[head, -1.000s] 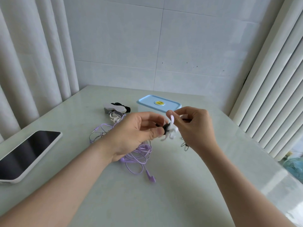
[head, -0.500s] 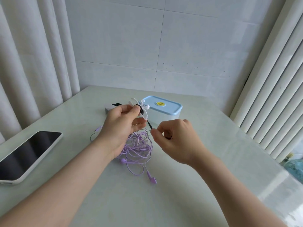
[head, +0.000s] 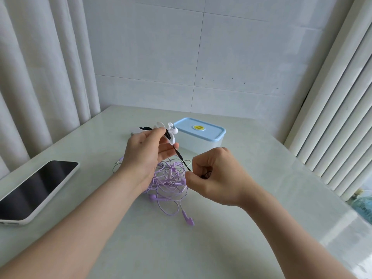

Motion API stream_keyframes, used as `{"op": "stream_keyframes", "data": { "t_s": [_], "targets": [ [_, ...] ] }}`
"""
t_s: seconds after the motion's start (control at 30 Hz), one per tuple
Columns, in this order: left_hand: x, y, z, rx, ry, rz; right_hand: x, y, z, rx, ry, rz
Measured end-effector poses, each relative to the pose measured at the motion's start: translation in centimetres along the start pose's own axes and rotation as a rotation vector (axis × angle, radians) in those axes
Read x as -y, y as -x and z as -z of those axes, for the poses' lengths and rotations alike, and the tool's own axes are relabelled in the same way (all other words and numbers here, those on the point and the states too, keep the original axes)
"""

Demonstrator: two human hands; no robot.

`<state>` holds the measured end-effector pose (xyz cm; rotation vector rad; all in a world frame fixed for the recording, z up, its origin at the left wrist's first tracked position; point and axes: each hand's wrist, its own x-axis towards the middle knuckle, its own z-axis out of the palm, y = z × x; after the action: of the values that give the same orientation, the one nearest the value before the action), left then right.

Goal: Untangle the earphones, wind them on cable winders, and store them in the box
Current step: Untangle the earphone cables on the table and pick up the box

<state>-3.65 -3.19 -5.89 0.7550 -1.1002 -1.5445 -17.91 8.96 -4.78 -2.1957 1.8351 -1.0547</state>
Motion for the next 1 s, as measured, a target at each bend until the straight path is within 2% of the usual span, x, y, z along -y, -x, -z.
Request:
{"op": "stream_keyframes", "data": {
  "t_s": [0.17, 0.37, 0.43, 0.53, 0.63, 0.8, 0.9, 1.0],
  "targets": [
    [0.0, -0.2, 0.1, 0.026, 0.043, 0.029, -0.2, -0.2, 0.0, -0.019, 0.049, -0.02],
    [0.6, 0.3, 0.2, 0.086, -0.115, -0.044, 0.0, -0.1, 0.0, -0.022, 0.013, 0.001],
    [0.8, 0.4, 0.3, 0.069, -0.222, -0.11, 0.0, 0.0, -0.1, -0.048, -0.029, -0.004],
    [1.0, 0.0, 1.1, 0.069, -0.554, -0.272, 0.1, -0.2, -0.1, -0.208, -0.124, -0.02],
    [1.1, 0.2, 1.4, 0.193, -0.754, -0.308, 0.3, -0.7, 0.3, -0.385, -0.283, -0.093],
    [0.7, 0.6, 0.7, 0.47, -0.676, -0.296, -0.9, -1.2, 1.3, -0.618, -0.485, -0.328],
    [0.6, 1.3, 0.2, 0.624, -0.676, -0.272, -1.8, -1.3, 1.3, -0.673, -0.475, -0.368],
    [0.7, 1.5, 0.2, 0.703, -0.637, -0.218, -2.7, -1.3, 0.9, -0.635, -0.379, -0.345]
  ]
}}
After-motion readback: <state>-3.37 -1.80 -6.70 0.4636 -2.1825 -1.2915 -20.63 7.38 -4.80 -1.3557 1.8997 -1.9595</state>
